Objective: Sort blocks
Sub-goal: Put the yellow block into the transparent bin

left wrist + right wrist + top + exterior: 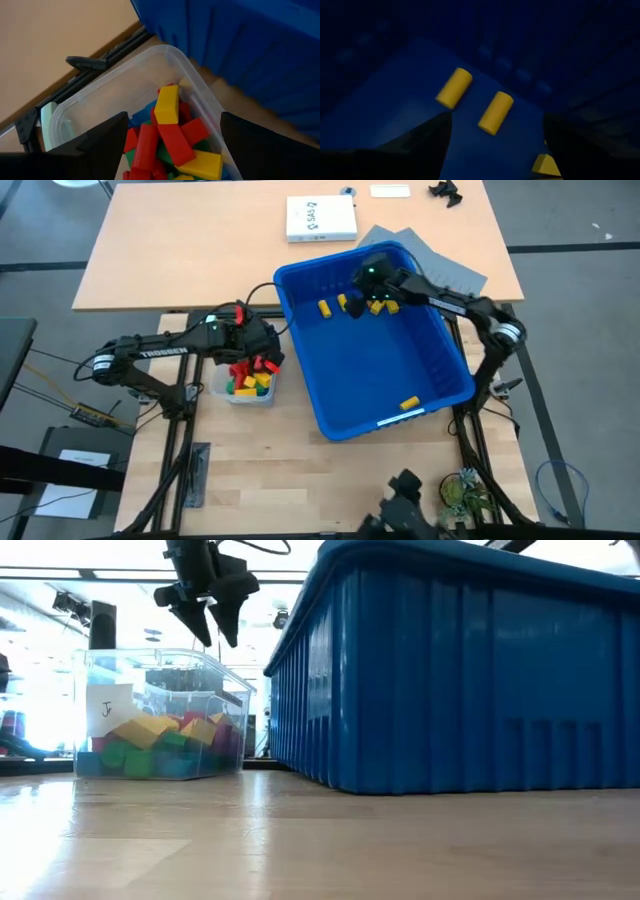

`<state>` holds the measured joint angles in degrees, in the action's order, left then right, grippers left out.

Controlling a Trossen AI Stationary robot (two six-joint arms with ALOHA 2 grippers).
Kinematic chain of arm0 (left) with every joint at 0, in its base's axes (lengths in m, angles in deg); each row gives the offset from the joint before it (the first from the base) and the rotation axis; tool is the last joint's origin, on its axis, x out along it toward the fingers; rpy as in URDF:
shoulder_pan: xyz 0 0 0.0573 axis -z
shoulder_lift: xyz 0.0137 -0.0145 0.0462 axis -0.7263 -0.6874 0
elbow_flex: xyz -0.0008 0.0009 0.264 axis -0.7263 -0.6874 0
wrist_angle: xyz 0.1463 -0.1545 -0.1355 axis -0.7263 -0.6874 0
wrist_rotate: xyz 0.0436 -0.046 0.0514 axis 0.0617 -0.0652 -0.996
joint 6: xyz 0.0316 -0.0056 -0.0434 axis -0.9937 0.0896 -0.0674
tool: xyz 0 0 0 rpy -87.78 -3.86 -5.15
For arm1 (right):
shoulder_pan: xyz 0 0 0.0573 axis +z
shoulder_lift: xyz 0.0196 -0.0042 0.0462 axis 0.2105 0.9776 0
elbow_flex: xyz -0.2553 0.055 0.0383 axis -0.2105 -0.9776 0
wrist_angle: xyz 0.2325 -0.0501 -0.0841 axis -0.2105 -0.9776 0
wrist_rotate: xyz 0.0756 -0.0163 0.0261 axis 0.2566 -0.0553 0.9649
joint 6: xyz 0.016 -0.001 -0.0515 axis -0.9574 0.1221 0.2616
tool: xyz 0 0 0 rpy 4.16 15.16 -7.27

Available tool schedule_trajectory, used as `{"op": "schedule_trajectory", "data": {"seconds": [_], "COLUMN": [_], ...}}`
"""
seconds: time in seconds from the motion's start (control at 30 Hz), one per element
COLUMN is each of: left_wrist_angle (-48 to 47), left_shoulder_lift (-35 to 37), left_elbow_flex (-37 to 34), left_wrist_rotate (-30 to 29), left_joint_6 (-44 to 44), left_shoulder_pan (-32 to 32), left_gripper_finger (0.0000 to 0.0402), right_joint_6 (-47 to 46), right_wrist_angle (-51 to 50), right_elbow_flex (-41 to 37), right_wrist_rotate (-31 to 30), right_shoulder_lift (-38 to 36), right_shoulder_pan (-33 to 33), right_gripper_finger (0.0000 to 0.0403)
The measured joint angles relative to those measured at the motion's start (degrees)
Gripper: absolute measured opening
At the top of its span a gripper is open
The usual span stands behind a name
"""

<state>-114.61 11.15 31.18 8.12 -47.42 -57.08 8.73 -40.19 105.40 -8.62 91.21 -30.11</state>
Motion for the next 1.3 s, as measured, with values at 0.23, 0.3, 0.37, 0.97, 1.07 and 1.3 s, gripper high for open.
{"op": "schedule_trajectory", "data": {"seconds": [0.23,0.3,0.37,0.97,1.07,1.3], "left_wrist_angle": [0.1,0.1,0.6,2.2,2.2,9.1], "left_shoulder_lift": [0.0,0.0,0.0,-0.2,-0.7,-0.9], "left_elbow_flex": [0.0,0.0,0.0,0.0,0.0,0.1], "left_wrist_rotate": [0.0,0.0,0.0,0.2,0.3,0.2], "left_joint_6": [-1.0,-1.8,-2.2,-3.6,-3.7,-15.1], "left_shoulder_pan": [0.0,0.0,0.0,0.0,0.0,2.3], "left_gripper_finger": [0.0314,0.0312,0.0312,0.0312,0.0312,0.0311], "right_joint_6": [-6.4,-8.0,-9.0,-8.9,-7.1,-4.0], "right_wrist_angle": [3.8,4.8,6.0,7.8,6.3,0.5], "right_elbow_flex": [3.8,4.3,4.6,4.9,4.7,4.7], "right_wrist_rotate": [-0.5,-0.5,-0.5,-0.9,-0.1,5.2], "right_shoulder_lift": [10.7,13.2,15.4,22.7,21.7,14.2], "right_shoulder_pan": [-1.8,-2.1,-2.3,-3.1,-3.1,-2.1], "right_gripper_finger": [0.0306,0.0306,0.0306,0.0188,0.0122,0.0122]}}
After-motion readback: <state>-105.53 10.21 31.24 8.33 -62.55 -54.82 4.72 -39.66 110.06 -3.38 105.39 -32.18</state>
